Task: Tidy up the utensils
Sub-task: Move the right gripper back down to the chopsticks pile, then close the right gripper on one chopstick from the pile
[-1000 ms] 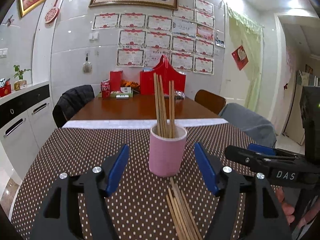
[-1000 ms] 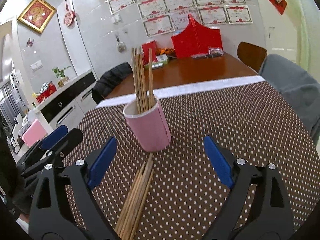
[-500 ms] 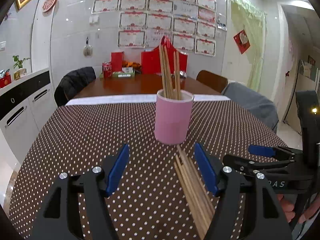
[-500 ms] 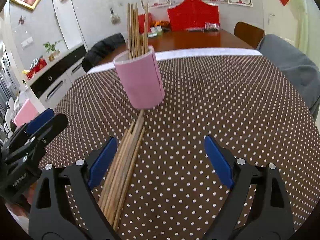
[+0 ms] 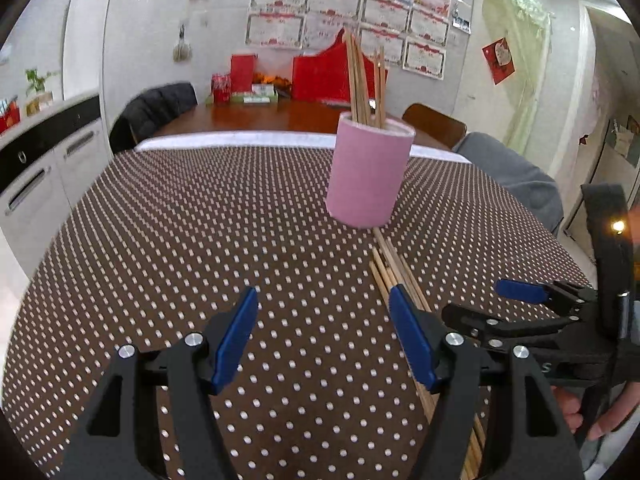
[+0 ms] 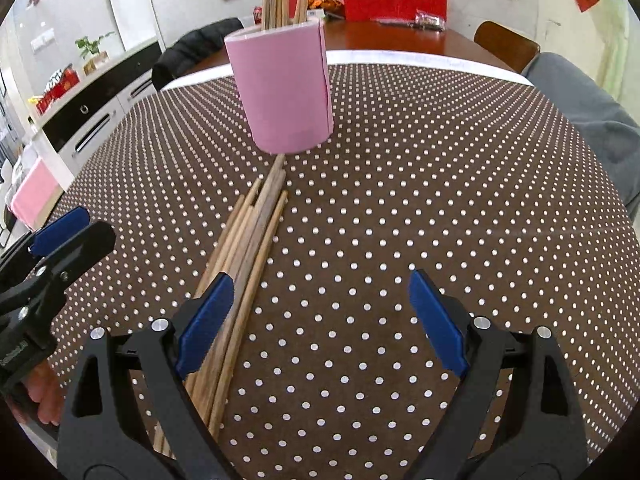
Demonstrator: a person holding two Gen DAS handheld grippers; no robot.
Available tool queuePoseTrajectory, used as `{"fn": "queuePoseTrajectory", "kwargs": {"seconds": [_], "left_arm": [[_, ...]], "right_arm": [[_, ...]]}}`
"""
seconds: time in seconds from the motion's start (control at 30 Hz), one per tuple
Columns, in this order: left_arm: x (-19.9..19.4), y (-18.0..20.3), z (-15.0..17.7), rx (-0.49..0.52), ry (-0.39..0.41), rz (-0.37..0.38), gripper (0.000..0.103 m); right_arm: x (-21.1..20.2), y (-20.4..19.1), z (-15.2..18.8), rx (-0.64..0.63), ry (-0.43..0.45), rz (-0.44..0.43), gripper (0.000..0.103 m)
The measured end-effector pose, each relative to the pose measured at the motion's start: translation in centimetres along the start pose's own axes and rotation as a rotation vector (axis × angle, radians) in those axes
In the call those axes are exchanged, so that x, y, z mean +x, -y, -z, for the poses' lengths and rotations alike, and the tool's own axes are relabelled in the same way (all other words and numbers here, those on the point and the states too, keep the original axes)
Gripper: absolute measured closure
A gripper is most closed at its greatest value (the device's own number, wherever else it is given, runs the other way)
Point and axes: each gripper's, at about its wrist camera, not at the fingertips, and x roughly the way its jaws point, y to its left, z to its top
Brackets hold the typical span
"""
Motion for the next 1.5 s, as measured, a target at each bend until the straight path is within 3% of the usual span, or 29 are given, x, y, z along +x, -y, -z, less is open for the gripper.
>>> {"fn": "queuePoseTrajectory", "kwargs": {"seconds": [0.3, 0.5, 0.73, 0.93, 1.5], "left_arm": [[0.9, -0.7, 0.8, -0.042, -0.064, 0.044, 0.036], [0.9, -1.0, 0.5, -0.06, -0.064, 0.058, 0.036], [1.1, -0.9, 0.6, -0.068, -0.078, 0.075, 0.036], [1.1, -1.2, 0.8, -0.087, -0.083, 0.099, 0.036], [1.7, -1.8, 0.7, -0.14, -0.119, 0.119, 0.036]], "right_arm": [[1.0, -0.7, 0.6, -0.04, -0.038, 0.031, 0.012], [1.2, -1.4, 0.4, -0.059, -0.052, 0.076, 0.01], [1.1, -4.0, 0.2, -0.215, -0.032, 0.218, 0.01], [2.6, -1.2, -0.9, -0.029, -0.132, 0.109, 0.009], [1.8, -1.7, 0.2, -0.022, -0.089, 0.125, 0.007]]}}
